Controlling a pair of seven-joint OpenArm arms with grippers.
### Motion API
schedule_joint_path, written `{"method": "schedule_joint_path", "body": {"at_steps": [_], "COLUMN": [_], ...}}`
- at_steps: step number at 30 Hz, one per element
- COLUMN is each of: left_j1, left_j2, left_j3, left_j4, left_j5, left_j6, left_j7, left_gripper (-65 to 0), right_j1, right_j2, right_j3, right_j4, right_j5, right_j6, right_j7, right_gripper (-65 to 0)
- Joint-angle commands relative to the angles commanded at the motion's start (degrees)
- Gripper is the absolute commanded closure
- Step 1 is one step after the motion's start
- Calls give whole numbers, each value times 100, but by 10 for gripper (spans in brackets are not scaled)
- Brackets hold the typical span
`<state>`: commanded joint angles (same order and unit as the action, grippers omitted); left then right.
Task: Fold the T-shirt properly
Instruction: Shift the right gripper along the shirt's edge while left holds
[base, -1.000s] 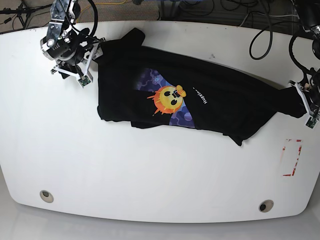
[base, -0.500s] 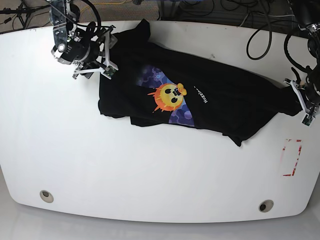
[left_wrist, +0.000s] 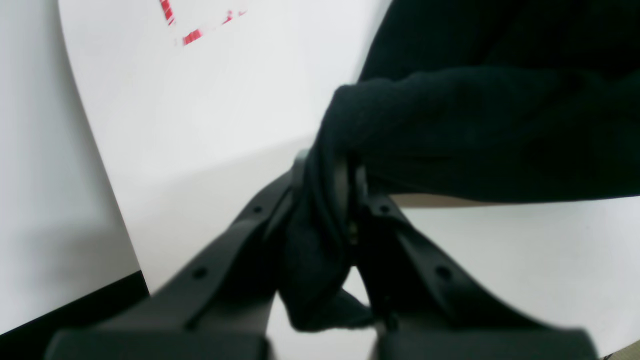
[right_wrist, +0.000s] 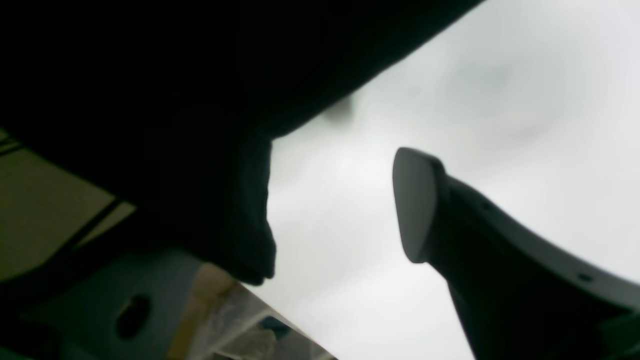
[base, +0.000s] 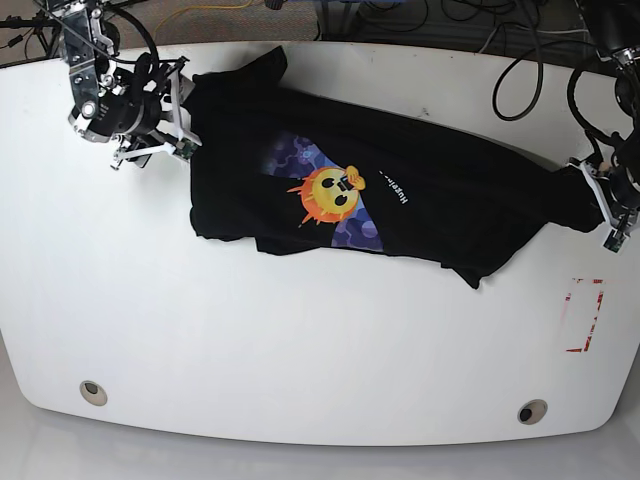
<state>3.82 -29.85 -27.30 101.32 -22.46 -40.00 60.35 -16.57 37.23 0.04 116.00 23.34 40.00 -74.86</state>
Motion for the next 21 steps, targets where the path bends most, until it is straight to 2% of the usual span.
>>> {"method": "schedule_joint_path", "body": {"at_steps": [4, 7, 13, 18, 21], "left_j1": [0, -9, -18, -18, -18], "left_j2": [0, 0, 0, 0, 9], "left_j3": [0, 0, 0, 9, 53], "left_j4": [0, 0, -18, -9, 0], "left_j5": [0, 0, 0, 0, 0], "left_j6": [0, 0, 0, 0, 0], "left_j7": [0, 0, 0, 0, 0], "left_gripper": [-18, -18, -18, -18, -18], "right_j1": [97, 141, 352, 958, 1336], "right_j2": [132, 246, 316, 316, 308], "right_j3": [-141, -220, -273, -571, -519], "right_j4": [0, 0, 0, -18, -53], "right_j5": [387, 905, 1635, 1741, 1732], "right_j6": [0, 0, 0, 0, 0], "right_j7": [-149, -167, -229, -514, -514], "right_gripper": [-415, -415, -415, -415, -415]}}
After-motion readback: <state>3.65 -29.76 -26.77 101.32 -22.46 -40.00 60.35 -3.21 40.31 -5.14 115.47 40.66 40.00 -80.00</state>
